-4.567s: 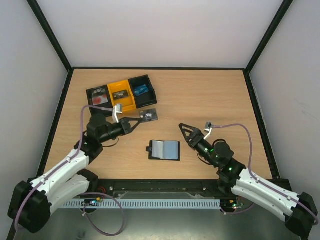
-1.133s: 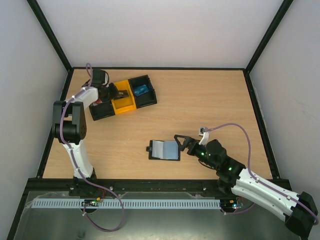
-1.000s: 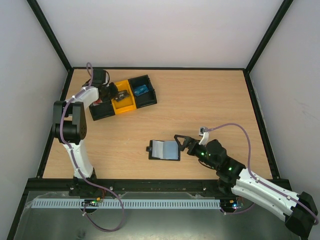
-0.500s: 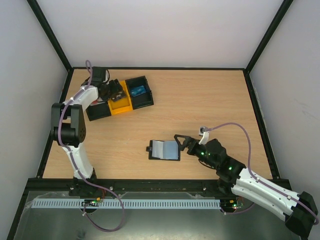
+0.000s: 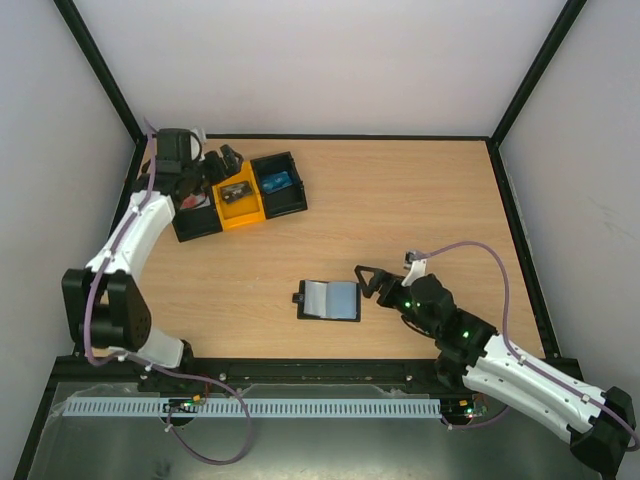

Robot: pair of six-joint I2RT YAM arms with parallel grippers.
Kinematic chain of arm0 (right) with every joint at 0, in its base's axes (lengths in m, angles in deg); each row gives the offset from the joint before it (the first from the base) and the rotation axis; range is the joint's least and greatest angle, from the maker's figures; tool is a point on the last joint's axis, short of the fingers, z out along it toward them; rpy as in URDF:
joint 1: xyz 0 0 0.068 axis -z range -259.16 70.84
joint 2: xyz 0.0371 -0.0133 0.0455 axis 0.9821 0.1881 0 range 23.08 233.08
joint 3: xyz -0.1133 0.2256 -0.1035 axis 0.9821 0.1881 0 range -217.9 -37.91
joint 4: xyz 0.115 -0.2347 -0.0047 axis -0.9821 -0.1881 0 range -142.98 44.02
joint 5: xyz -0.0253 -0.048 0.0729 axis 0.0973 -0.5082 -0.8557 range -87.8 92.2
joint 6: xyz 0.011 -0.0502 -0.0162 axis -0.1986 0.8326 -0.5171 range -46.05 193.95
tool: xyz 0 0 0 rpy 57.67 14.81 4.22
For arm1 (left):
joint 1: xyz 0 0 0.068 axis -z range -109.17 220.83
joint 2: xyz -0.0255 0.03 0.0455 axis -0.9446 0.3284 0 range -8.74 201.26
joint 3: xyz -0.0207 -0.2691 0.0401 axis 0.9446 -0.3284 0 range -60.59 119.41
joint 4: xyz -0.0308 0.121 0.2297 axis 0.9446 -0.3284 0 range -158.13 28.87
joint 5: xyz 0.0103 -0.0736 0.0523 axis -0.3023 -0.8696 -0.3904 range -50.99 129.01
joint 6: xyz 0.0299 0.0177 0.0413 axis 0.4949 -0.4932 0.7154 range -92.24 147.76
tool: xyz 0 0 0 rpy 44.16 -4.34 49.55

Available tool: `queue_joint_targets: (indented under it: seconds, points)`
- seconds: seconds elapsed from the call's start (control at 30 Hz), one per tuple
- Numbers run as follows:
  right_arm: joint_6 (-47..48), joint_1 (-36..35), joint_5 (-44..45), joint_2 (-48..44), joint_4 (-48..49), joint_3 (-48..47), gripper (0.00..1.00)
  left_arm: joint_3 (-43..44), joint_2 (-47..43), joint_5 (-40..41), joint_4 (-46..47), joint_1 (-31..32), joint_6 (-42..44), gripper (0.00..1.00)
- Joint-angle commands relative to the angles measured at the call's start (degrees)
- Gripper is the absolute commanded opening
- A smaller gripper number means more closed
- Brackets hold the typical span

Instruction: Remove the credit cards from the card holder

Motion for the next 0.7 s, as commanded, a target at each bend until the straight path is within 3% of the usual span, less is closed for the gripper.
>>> queue_joint_targets:
  seconds: [0.0,0.1,0.43,0.67]
  points:
    - [1.9,0.0,7.0,0.9,-8.3,-5.1,0.98,-5.5,-8.1,-3.3,-2.5,2.8,3.7,1.0]
    - [3.2,0.0,10.4,2.0,-12.6,-8.7,0.98,-9.8,-14.8,-6.8,-1.4,5.4,5.1,1.0]
    - [7.7,0.0,17.0,6.1,-19.8,-19.5,0.98,-20.7,-30.8,-6.5,-0.9,19.3,3.5,1.0]
    - [9.0,0.0,18.7,4.5,-20.7,-23.5,0.98,-26.8,-41.3,-6.9,-1.5,21.2,0.0,1.0]
